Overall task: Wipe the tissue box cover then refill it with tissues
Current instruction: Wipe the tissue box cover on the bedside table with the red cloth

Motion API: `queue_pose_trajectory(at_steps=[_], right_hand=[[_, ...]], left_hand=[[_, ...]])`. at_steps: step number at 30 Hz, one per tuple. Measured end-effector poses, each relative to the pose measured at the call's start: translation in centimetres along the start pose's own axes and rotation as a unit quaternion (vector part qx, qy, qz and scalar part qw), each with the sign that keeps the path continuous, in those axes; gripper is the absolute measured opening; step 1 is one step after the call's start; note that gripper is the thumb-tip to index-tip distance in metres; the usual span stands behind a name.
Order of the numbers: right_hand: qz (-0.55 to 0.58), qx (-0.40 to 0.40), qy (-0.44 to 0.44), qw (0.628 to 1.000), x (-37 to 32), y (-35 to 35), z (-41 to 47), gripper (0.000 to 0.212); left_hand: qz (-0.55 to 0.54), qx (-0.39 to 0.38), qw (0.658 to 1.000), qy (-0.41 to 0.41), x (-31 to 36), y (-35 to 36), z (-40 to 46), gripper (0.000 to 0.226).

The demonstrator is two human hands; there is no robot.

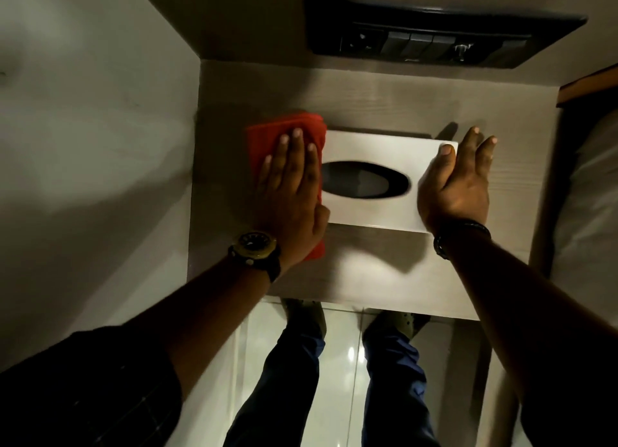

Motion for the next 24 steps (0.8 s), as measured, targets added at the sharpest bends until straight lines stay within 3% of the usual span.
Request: queue_pose_trajectory(at_steps=[4,13,19,24], right_hand=[[0.002,-0.004,-0.007,1.0,0.1,-0.1,0.1,0.065],[0.0,0.0,-0.01,1.0,-0.1,-0.2,0.0,0.062],[0.005,-0.002,-0.018,1.0,0.0,-0.3,0.1,0.061],[0.003,-0.011,-0.013,1.0,0.1,-0.2,0.2,0.062]], left_hand=[[-0.011,0.011,1.0,-0.021,2.4,0.2,2.0,0.07],[0.029,-0.006,0.998,0.055,5.5,0.4,4.4,0.065],[0.032,-0.019,0.992,0.118,3.3,0.2,4.2,0.06],[-0.028,0.052,0.998,-0.016,-1.7,0.2,2.3,0.059]])
Point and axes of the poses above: each hand's wrist, its own z-axis towards the middle knuckle, its own y-axis out of the palm, x = y × z, the point moved 4 cm from there along z, towards the middle knuckle, and after that the axes turned 10 degrees about -x, right-handed, at the moved point
